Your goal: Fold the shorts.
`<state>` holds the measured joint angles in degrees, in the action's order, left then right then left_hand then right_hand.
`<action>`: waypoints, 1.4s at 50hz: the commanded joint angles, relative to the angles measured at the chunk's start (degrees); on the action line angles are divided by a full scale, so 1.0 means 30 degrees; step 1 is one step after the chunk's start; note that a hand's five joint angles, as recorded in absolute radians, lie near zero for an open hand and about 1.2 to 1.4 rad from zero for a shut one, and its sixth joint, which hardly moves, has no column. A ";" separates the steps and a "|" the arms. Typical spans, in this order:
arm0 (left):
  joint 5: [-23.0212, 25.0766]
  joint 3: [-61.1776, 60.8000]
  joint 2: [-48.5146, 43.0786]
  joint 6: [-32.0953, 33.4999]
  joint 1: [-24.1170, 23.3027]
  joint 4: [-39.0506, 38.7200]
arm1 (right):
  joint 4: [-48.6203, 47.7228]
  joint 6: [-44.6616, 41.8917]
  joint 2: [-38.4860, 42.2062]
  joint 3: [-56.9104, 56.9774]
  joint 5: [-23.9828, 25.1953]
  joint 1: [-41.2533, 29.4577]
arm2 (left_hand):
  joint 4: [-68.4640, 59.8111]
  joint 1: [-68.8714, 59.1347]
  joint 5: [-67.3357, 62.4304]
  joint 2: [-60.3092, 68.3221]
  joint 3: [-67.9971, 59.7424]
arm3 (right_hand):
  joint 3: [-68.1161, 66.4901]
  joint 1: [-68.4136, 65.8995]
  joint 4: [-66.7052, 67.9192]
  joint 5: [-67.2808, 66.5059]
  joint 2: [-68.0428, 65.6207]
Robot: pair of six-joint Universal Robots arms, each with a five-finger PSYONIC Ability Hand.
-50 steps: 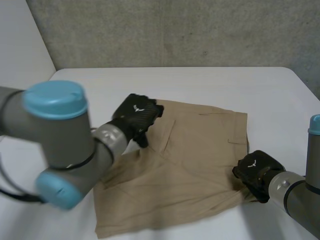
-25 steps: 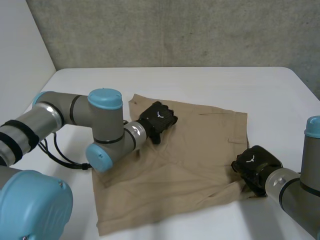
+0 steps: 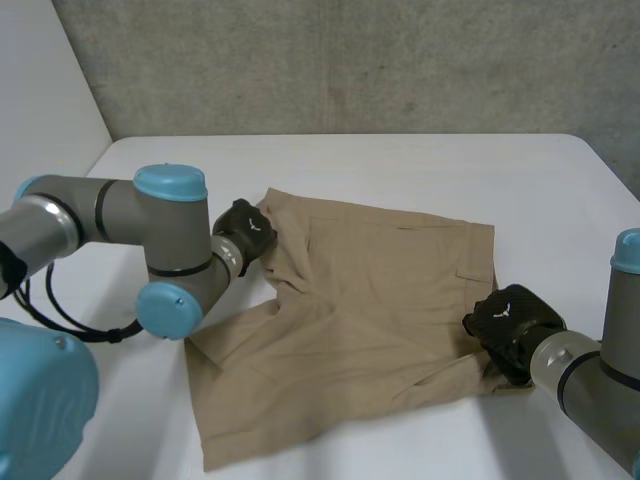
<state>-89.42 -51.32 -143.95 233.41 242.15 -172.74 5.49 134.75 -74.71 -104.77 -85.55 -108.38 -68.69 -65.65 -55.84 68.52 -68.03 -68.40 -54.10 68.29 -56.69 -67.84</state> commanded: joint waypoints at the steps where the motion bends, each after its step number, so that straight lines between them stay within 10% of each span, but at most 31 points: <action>1: 0.0687 -0.1758 0.1636 -0.0457 -0.0909 -0.1365 | -0.0015 0.0025 0.0030 0.0001 -0.0047 -0.0083 | -0.2667 -0.3682 -0.3619 0.2722 -0.2889 | -0.3866 -0.8632 0.3903 -0.4438 -0.4054; 6: 0.0805 -0.1965 0.2135 -0.1453 -0.1702 -0.2096 | -0.0015 0.0025 0.0001 0.0001 -0.0018 -0.0025 | 1.0735 0.9720 0.9783 -1.0680 1.0514 | -0.3866 -0.8632 0.3903 -0.4438 -0.4054; 13: 0.1652 -0.1730 0.2107 -0.2128 -0.1878 -0.4850 | -0.0044 0.0025 0.0001 0.0001 0.0012 0.0034 | 1.1474 1.0459 1.0522 -1.1419 1.1252 | -0.3866 -0.8632 0.3903 -0.4438 -0.4054; 25: 0.7566 0.0375 -0.0526 -0.2099 -0.1147 -0.4650 | -0.0249 0.0025 0.0030 -0.0057 0.0012 -0.0113 | 1.1530 1.0515 1.0578 -1.1475 1.1308 | -0.3866 -0.8632 0.3903 -0.4438 -0.4054; 42: 0.8334 0.5008 -0.3782 -0.0752 -0.0853 0.0158 | -0.0601 0.0025 0.0089 0.0001 0.0012 0.0063 | 1.1534 1.0519 1.0582 -1.1479 1.1312 | -0.3866 -0.8632 0.3903 -0.4438 -0.4054; 48: 0.7720 0.5477 -0.3841 -0.0781 -0.0736 0.0275 | -0.0601 0.0025 0.0118 -0.0028 0.0041 0.0063 | -0.3754 -0.4769 -0.4706 0.3809 -0.3976 | -0.3866 -0.8632 0.3903 -0.4438 -0.4054; 57: 0.2159 0.4895 -0.2674 -0.0693 0.0142 0.0157 | -0.0718 0.0055 0.0118 -0.0028 0.0012 0.0063 | -0.3770 -0.4785 -0.4722 0.3825 -0.3991 | -0.3866 -0.8632 0.3903 -0.4438 -0.4054; 70: -0.1479 -0.4043 0.2310 -0.1599 0.0378 -0.0398 | -0.0689 0.0845 0.0147 -0.0028 0.0012 -0.0113 | -0.3770 -0.4785 -0.4722 0.3825 -0.3991 | -0.3866 -0.8632 0.3903 -0.4438 -0.4054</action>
<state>-89.18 -55.25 -141.15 230.60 243.48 -172.90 3.41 136.13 -74.36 -104.86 -85.56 -108.45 -68.50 -64.10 -55.53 68.61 -68.01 -68.40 -54.10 68.29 -56.69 -67.84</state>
